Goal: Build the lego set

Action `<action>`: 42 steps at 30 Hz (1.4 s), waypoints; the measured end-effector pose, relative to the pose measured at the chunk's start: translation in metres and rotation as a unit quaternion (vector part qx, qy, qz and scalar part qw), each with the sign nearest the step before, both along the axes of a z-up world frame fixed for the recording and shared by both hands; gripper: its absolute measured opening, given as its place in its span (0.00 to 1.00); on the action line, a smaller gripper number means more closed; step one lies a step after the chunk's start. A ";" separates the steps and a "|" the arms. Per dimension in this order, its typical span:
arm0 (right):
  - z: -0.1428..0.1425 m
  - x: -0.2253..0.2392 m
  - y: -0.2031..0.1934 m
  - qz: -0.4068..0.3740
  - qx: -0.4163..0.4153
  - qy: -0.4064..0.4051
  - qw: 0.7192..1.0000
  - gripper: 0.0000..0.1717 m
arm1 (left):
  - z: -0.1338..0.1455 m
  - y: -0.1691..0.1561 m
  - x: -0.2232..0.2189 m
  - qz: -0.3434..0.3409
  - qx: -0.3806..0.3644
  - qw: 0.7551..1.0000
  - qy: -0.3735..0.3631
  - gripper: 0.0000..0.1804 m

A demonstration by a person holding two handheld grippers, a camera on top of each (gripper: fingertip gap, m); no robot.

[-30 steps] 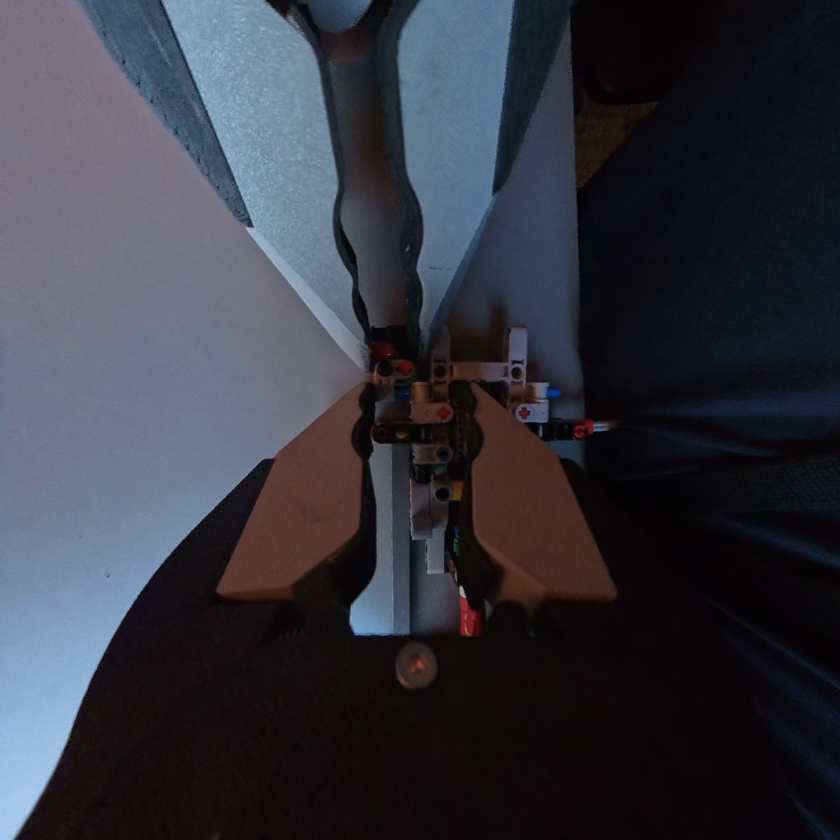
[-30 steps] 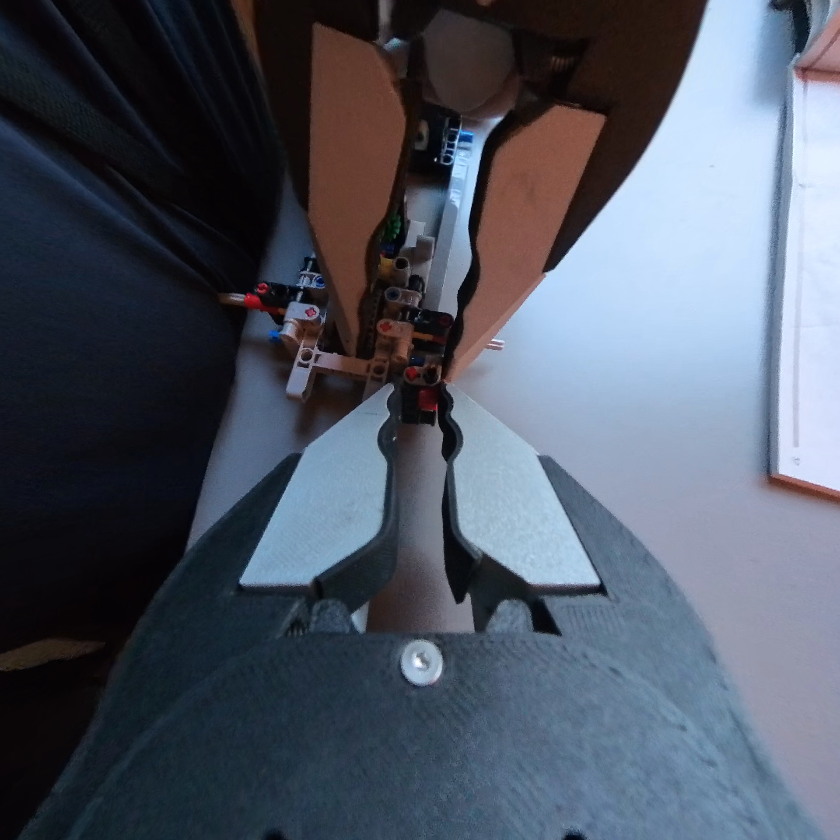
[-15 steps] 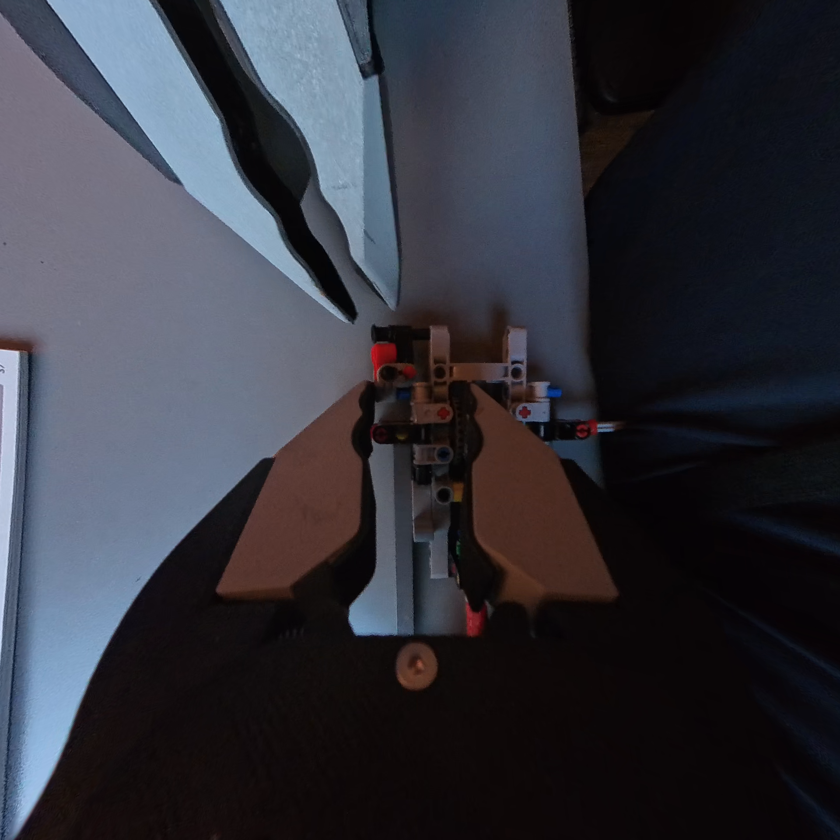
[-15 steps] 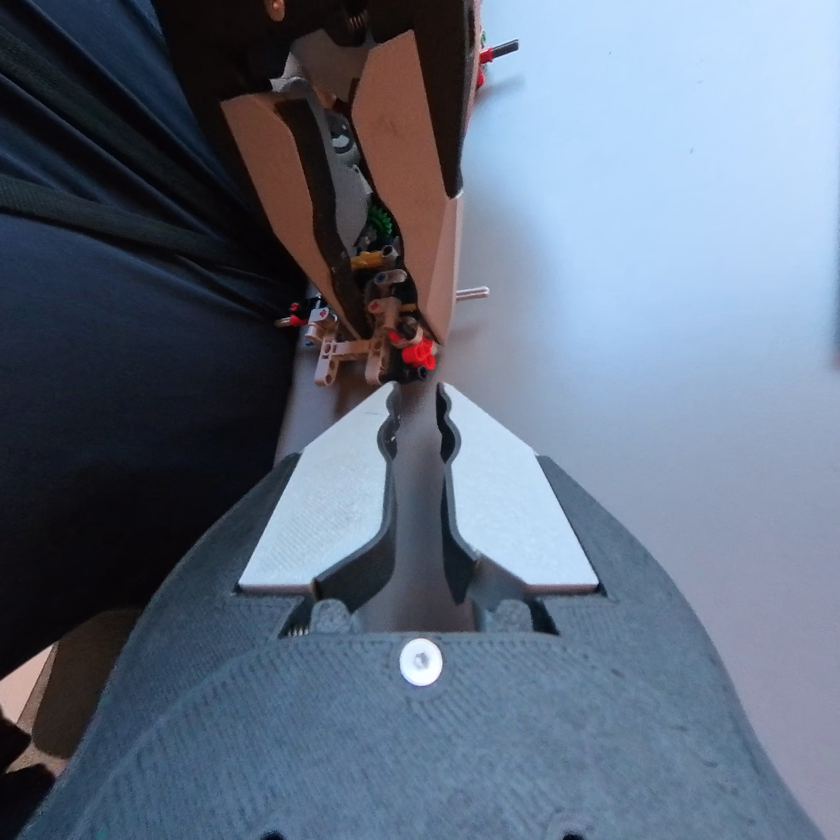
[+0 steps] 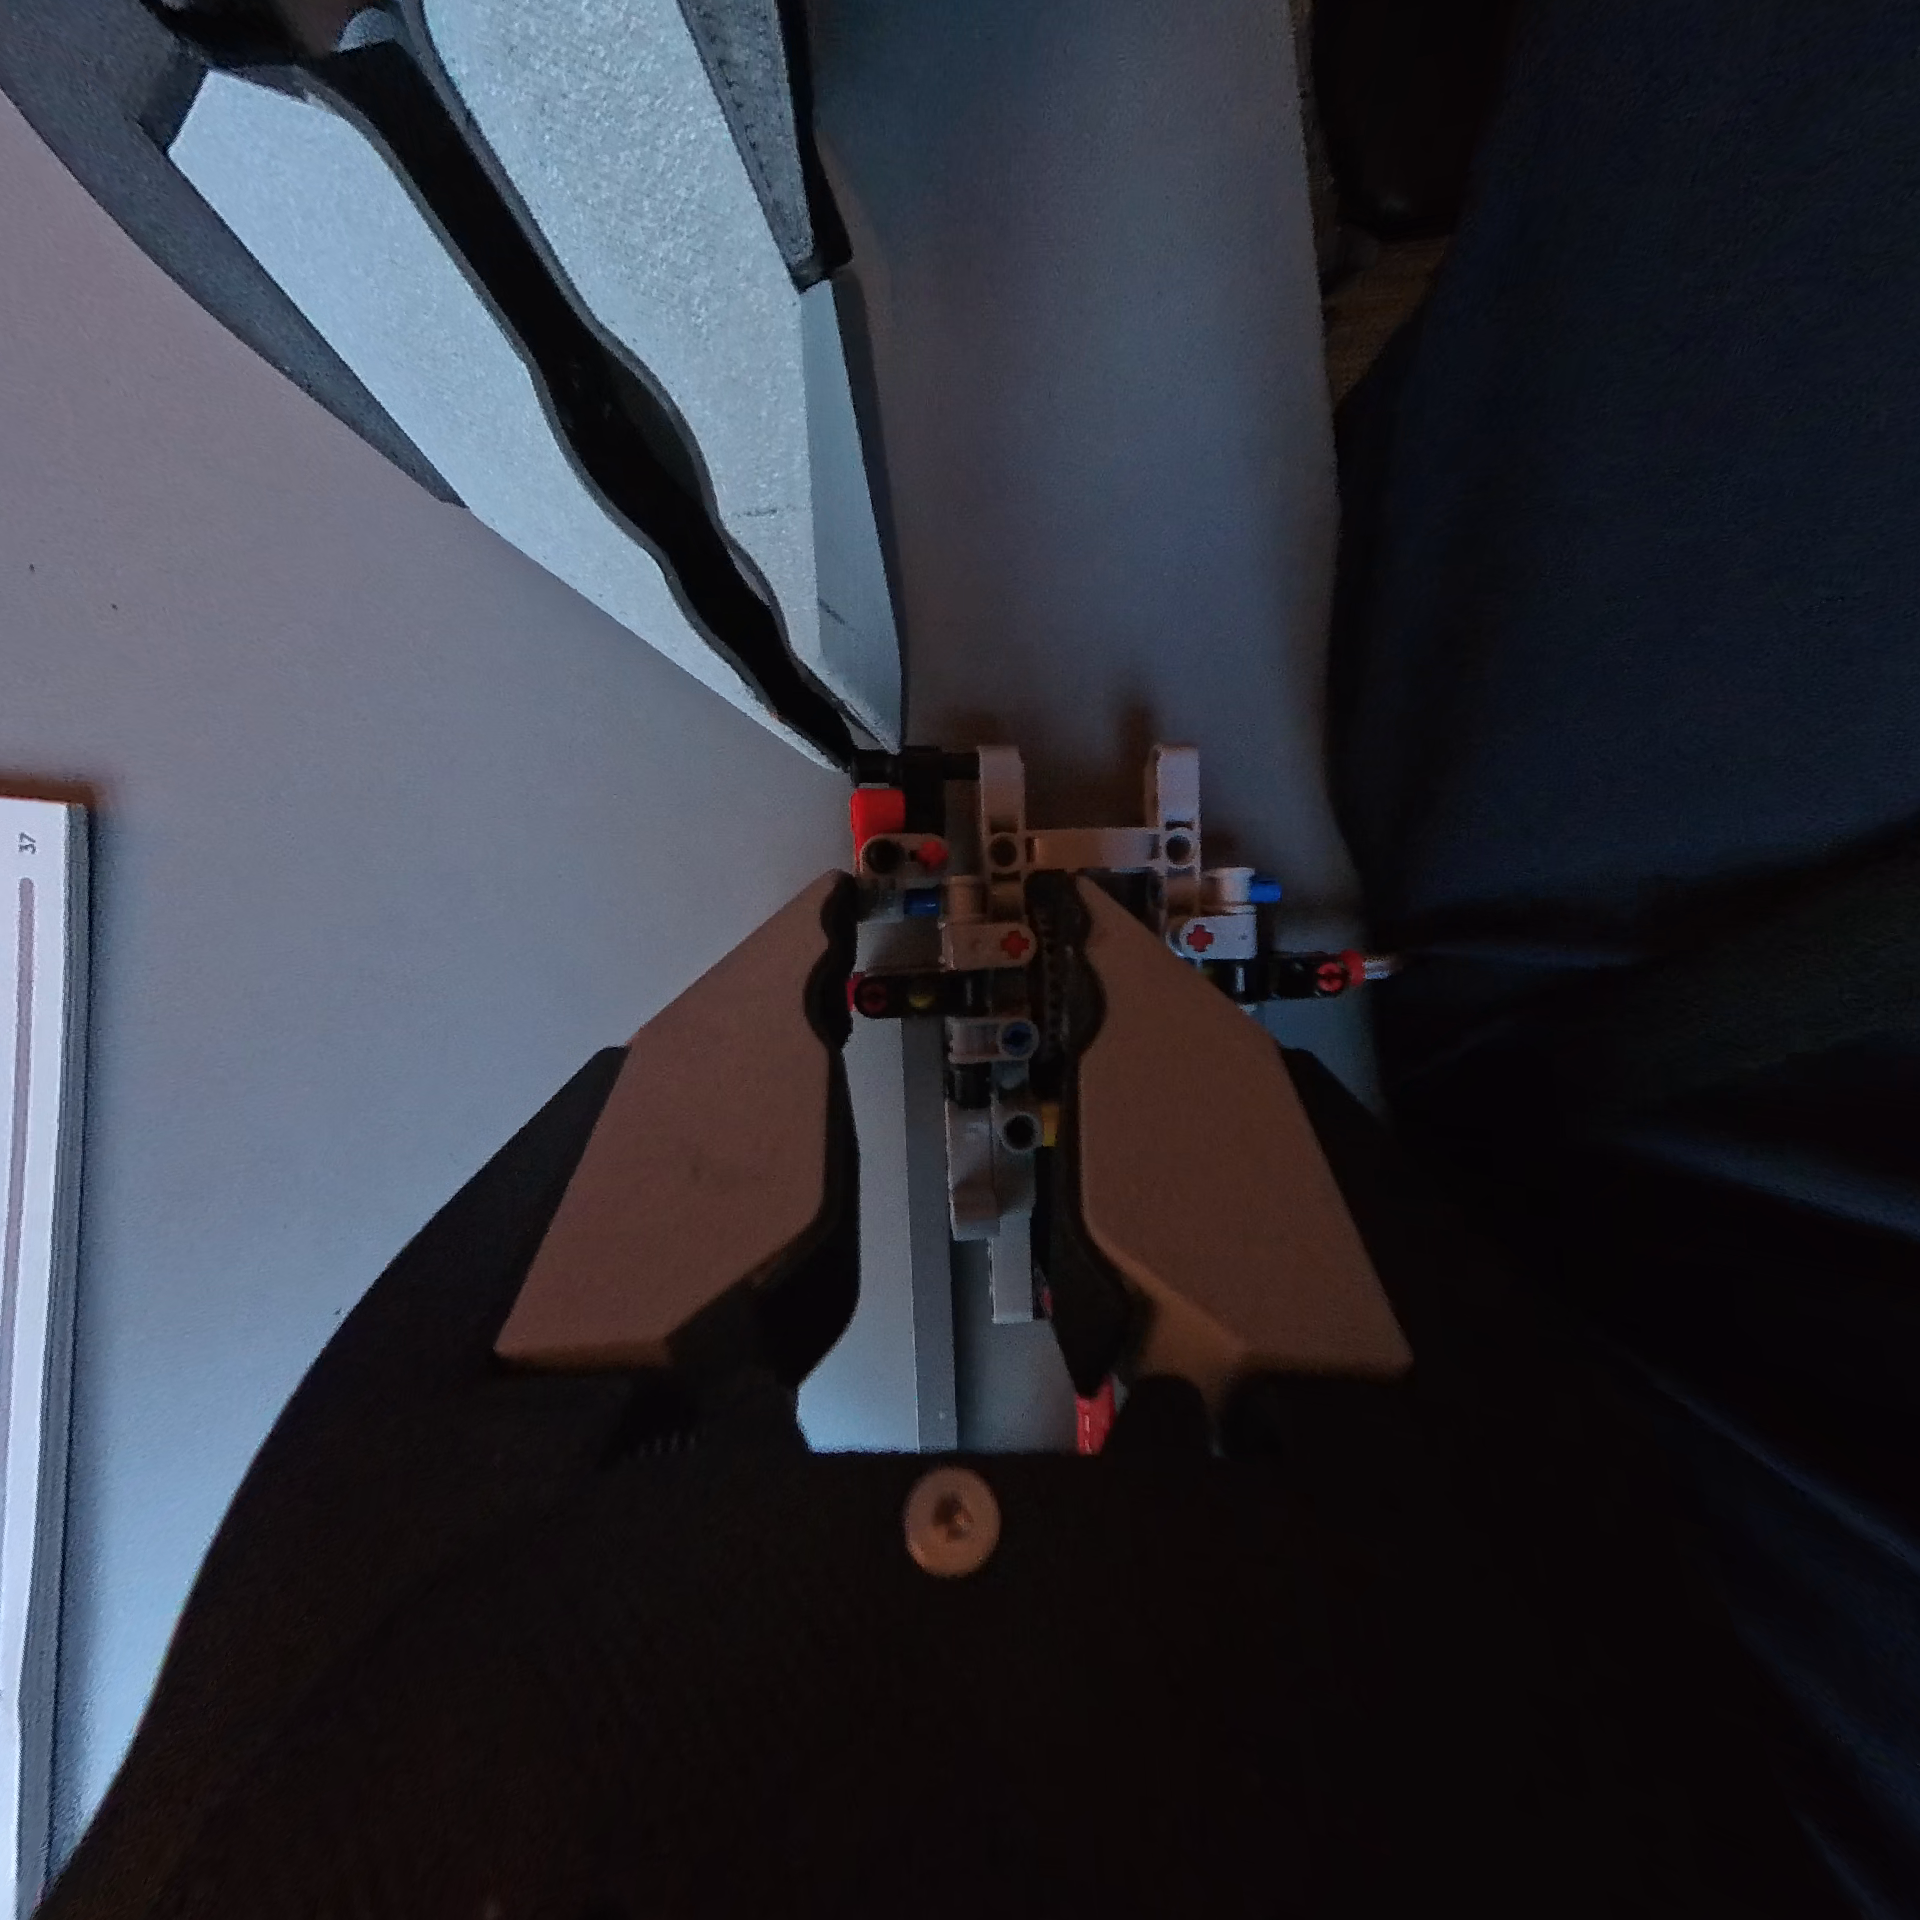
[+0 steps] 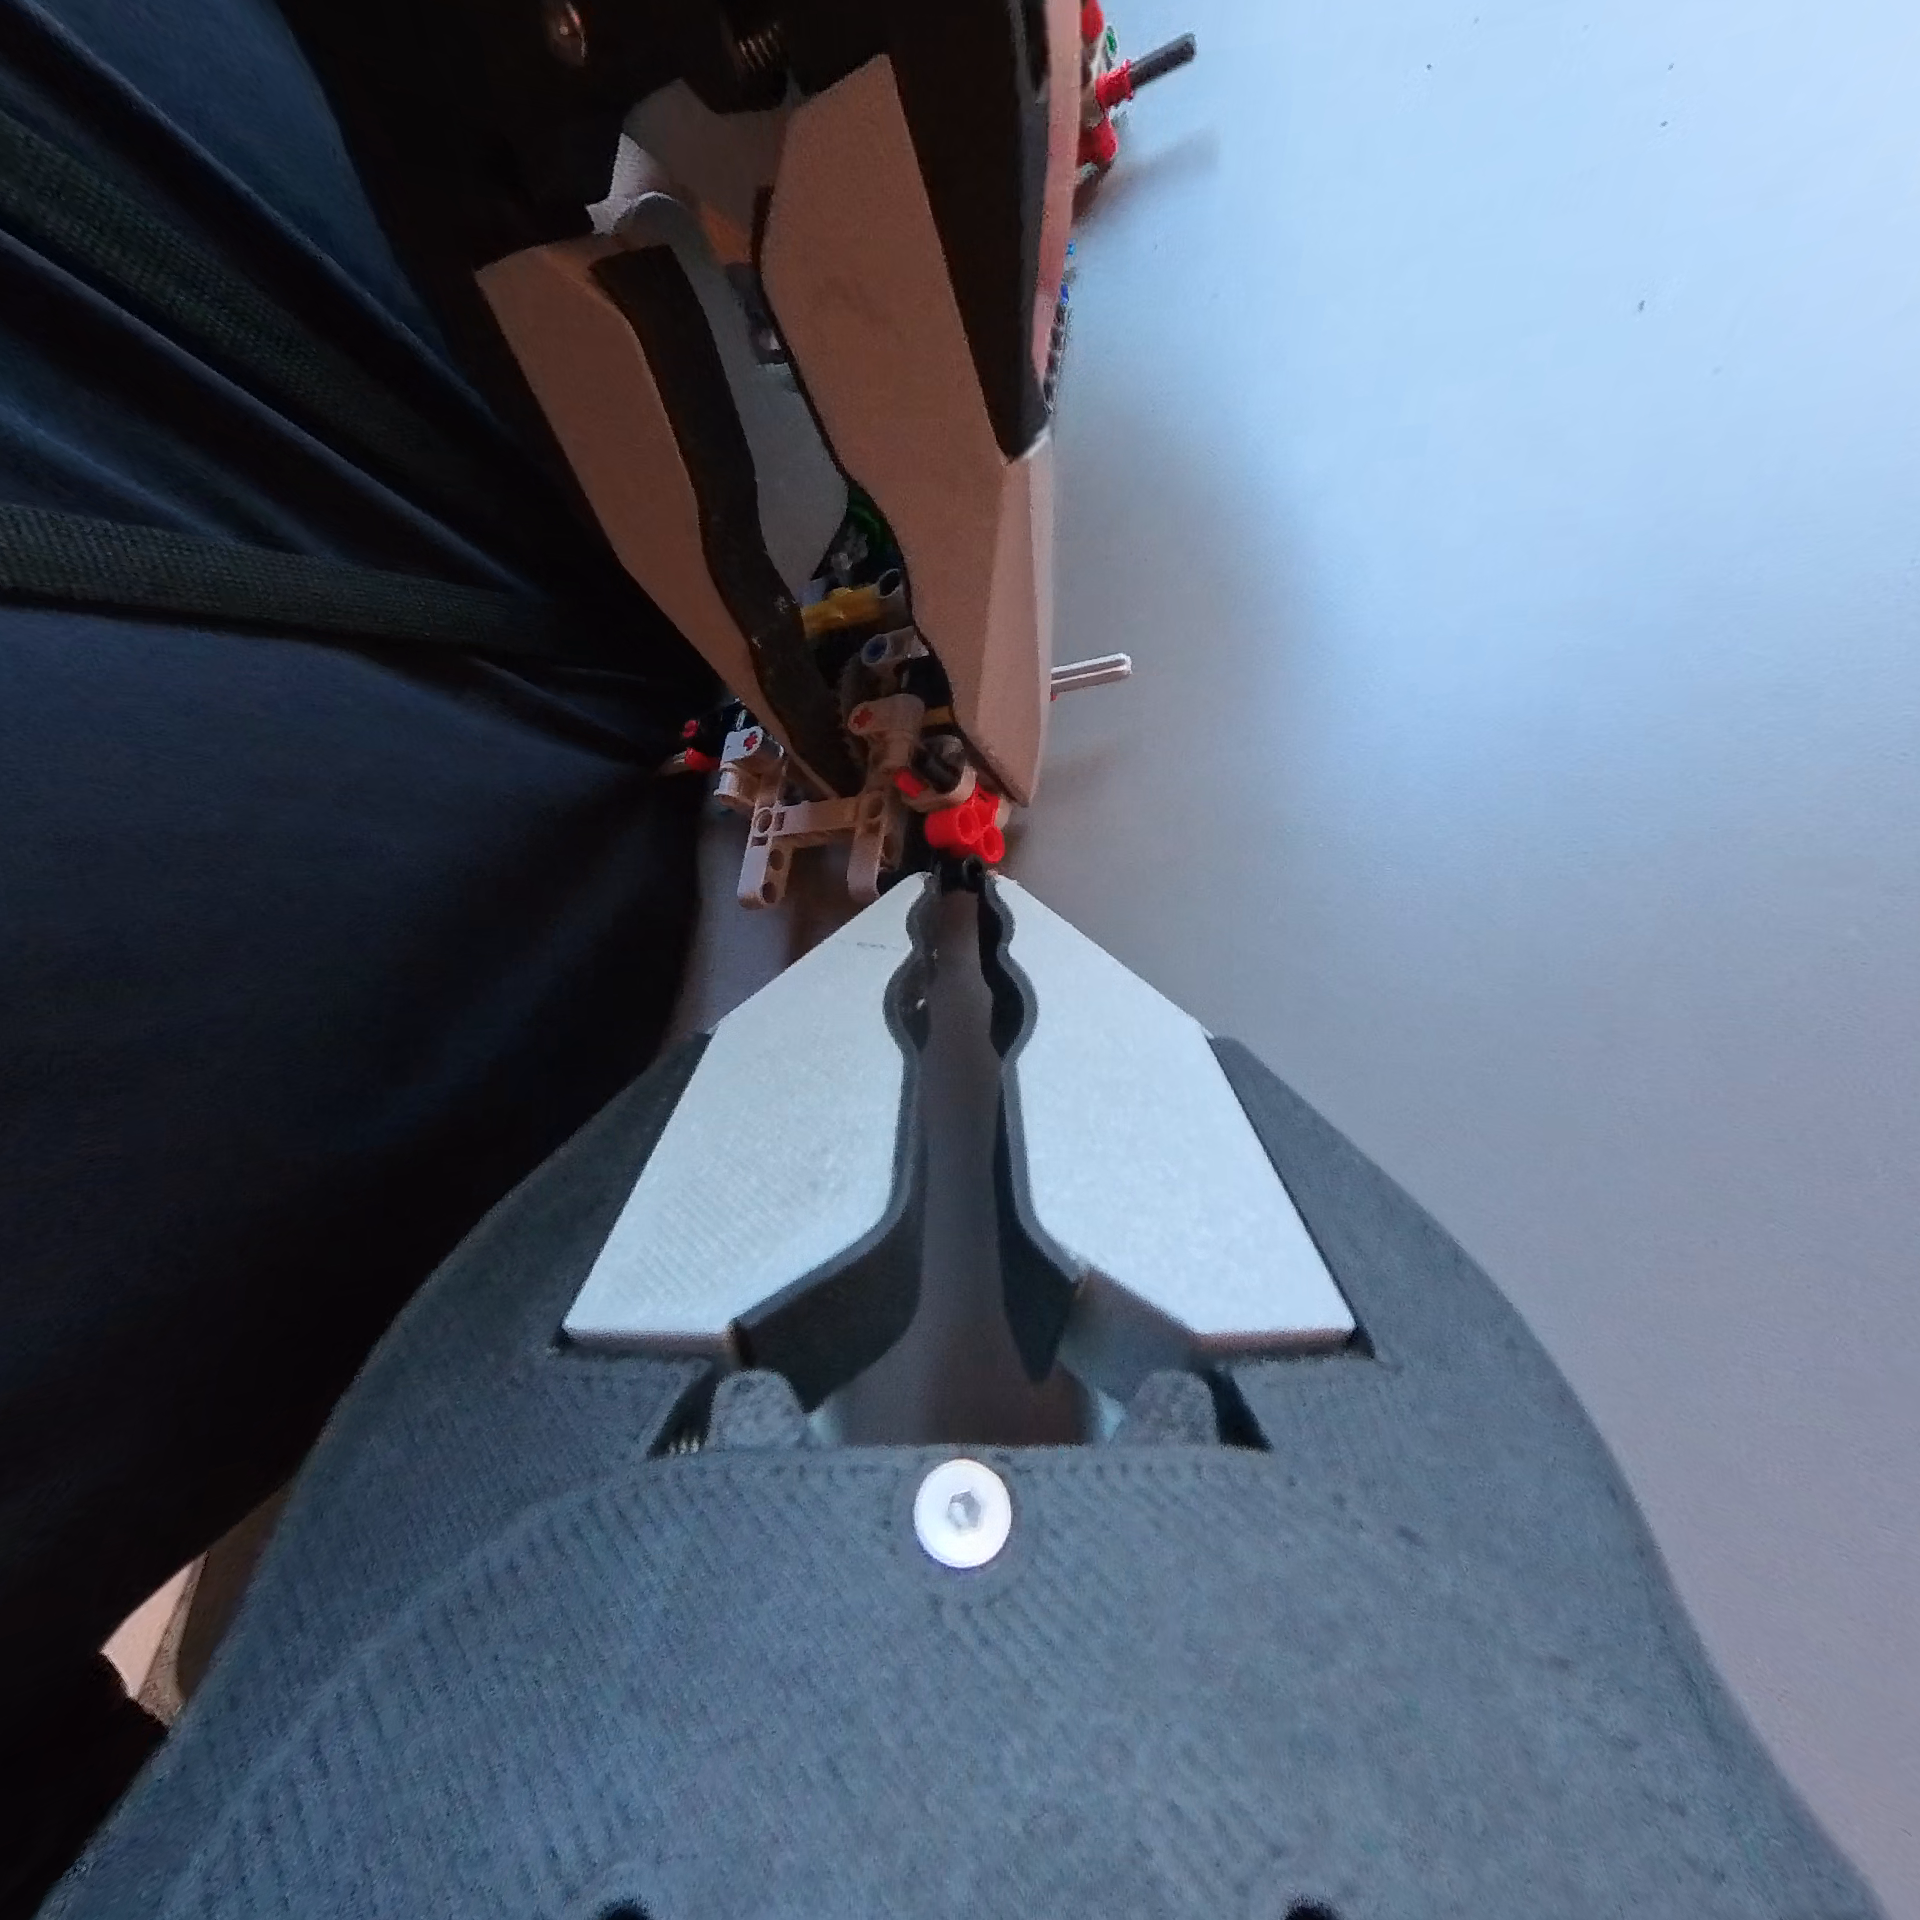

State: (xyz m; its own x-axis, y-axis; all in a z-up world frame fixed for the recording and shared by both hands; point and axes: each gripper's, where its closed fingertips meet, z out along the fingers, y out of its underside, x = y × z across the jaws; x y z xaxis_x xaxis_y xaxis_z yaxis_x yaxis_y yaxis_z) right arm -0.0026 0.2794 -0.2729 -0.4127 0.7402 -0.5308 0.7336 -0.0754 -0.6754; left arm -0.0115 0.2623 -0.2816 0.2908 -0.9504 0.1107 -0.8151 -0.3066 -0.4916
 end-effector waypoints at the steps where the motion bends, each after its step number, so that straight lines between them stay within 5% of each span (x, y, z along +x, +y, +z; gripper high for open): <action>1: 0.000 0.000 -0.001 0.000 -0.003 -0.001 1.000 0.02 | 0.000 0.000 0.000 -0.001 0.005 1.000 0.002 0.20; 13: -0.004 -0.001 -0.004 0.009 0.024 0.000 1.000 0.06 | 0.000 -0.002 -0.002 0.012 -0.015 1.000 -0.002 0.22; 18: -0.004 0.000 -0.012 0.026 0.111 0.056 0.992 0.19 | 0.000 -0.001 -0.003 0.016 -0.025 1.000 -0.008 0.23; 34: -0.010 -0.011 -0.011 -0.042 0.261 0.095 0.960 0.17 | 0.000 -0.002 -0.006 0.014 -0.012 1.000 -0.009 0.22; 42: -0.011 -0.010 -0.018 -0.015 0.251 0.092 0.964 0.16 | 0.000 -0.008 -0.006 0.007 -0.013 1.000 -0.009 0.20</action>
